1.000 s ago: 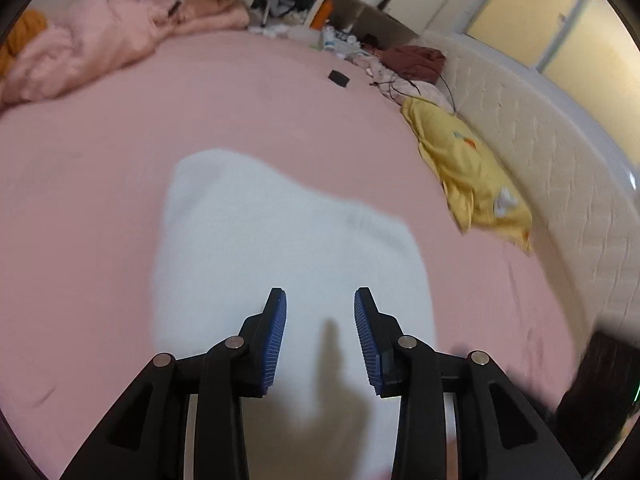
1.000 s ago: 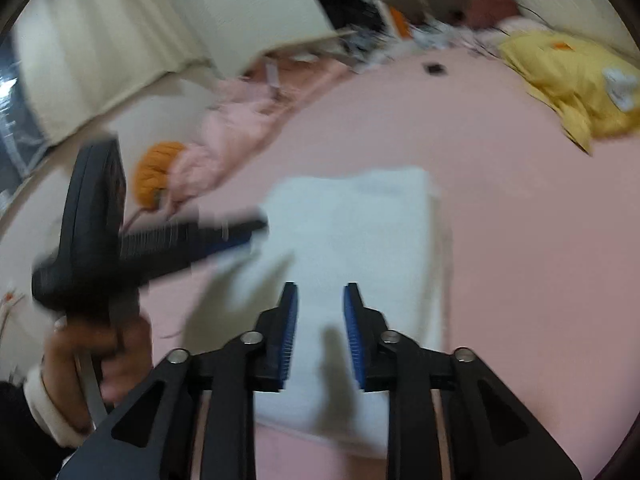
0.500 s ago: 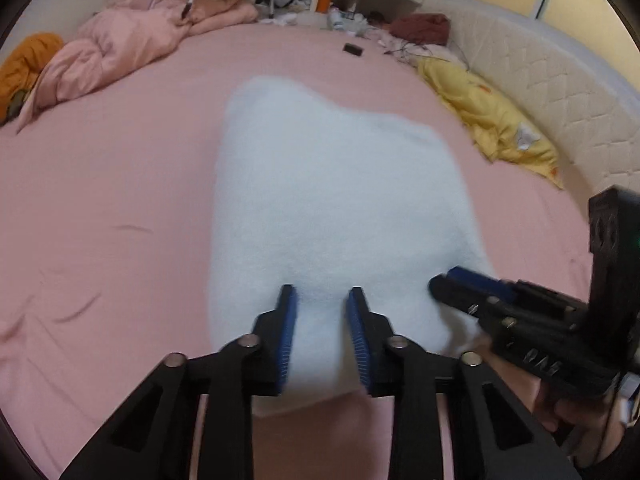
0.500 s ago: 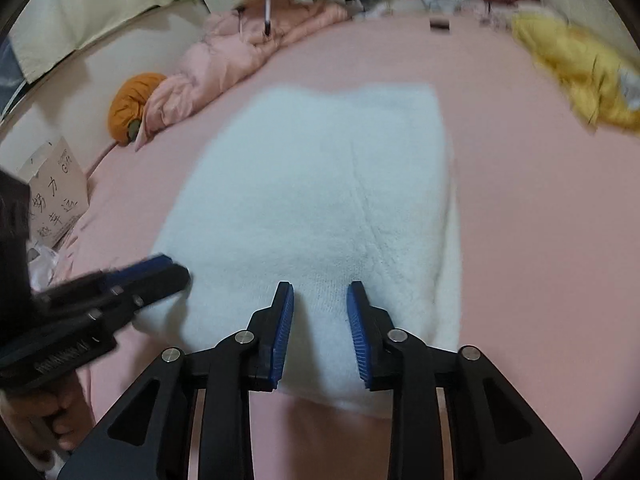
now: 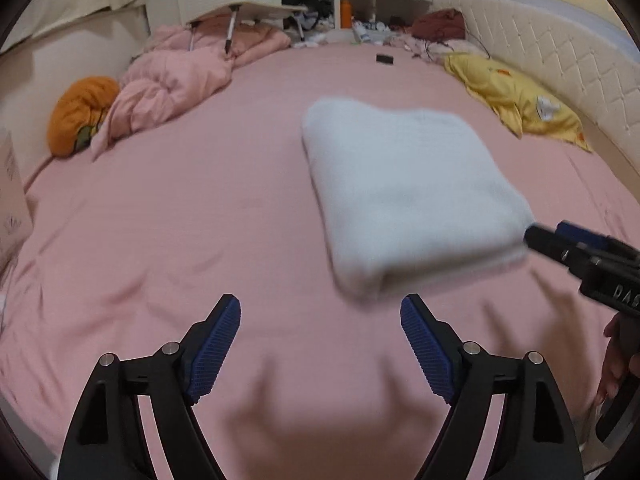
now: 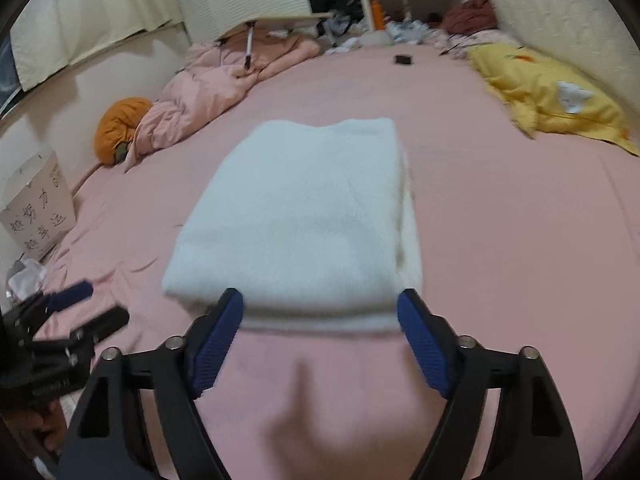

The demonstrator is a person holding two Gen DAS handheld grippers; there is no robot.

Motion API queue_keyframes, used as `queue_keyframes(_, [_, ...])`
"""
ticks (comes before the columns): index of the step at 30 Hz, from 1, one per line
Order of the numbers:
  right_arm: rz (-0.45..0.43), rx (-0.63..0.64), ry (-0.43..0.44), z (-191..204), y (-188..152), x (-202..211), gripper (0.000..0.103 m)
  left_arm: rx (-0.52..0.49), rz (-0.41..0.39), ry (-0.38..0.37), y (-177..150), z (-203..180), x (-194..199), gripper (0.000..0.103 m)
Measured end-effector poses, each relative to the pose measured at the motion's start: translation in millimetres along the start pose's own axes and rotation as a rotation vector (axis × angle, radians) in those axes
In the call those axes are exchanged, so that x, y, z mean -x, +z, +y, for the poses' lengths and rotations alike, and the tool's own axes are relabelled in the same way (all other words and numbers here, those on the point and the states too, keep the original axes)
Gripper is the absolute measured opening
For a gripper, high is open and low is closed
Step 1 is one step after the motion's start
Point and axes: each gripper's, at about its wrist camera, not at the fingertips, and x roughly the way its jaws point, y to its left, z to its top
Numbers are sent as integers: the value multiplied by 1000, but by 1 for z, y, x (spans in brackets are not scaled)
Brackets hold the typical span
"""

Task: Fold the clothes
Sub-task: 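Open both tools and release the folded cardigan, then move the right tool to the side of the folded cardigan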

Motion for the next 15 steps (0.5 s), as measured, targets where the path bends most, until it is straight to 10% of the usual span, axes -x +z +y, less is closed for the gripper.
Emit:
queue_keyframes(7, [118, 100, -137, 30, -63, 18, 80, 137, 80, 26, -84, 16, -4, 83])
queue_keyframes(15, [45, 167, -216, 43, -69, 42, 80, 97, -6, 33, -78, 11, 19, 83])
